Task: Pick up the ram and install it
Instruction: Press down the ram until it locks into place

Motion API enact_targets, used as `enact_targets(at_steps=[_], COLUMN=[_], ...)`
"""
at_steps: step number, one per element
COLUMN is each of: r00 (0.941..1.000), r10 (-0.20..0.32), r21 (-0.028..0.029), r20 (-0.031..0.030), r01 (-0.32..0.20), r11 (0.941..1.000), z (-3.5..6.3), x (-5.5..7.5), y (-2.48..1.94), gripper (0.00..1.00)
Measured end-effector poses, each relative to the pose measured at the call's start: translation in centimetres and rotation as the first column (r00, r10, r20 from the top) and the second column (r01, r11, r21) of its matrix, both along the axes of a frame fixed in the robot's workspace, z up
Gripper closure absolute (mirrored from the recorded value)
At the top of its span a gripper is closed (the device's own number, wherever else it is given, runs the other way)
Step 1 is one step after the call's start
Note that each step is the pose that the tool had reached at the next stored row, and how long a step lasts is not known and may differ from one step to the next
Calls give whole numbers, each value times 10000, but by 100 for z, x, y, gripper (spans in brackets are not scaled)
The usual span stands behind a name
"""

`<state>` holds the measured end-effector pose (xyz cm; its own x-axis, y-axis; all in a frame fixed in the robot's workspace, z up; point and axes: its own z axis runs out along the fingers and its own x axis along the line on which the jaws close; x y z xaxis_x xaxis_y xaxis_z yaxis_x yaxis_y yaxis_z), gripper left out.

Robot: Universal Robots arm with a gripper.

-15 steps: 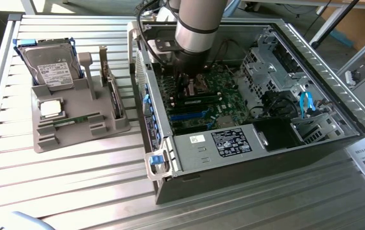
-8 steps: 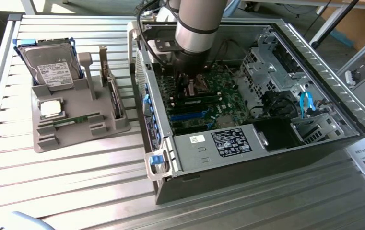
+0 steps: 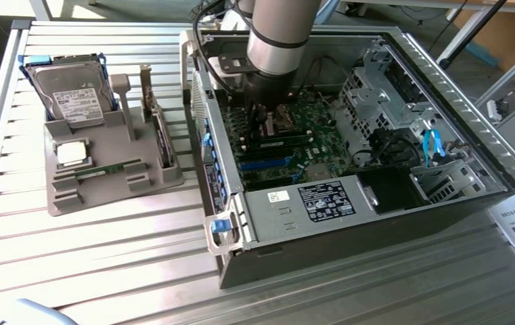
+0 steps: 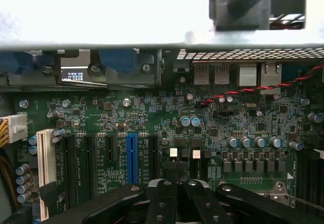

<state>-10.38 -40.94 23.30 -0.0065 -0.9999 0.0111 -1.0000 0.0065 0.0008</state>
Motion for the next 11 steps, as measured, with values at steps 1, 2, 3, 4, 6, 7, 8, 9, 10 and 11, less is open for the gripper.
enact_targets(at_steps=[1,2,3,4,6,7,8,9,10,11], r00=[10000,10000,10000,10000,10000,10000,10000,10000,10000,10000], r10=[0,0,0,0,0,1,0,0,0,0], r21=[0,0,1,2,4,6,6,6,5,6], r20=[0,0,1,1,1,1,0,-1,-1,0], r01=[0,0,0,0,0,-1,0,0,0,0], r11=[10000,10000,10000,10000,10000,10000,10000,10000,10000,10000], z=[0,0,-1,-1,-3,-6,-9,-10,-10,-11], x=[0,0,0,0,0,0,0,0,0,0], y=[0,0,0,0,-1,-2,-2,-2,-2,-2], gripper=[90,90,90,90,90,90,90,90,90,90])
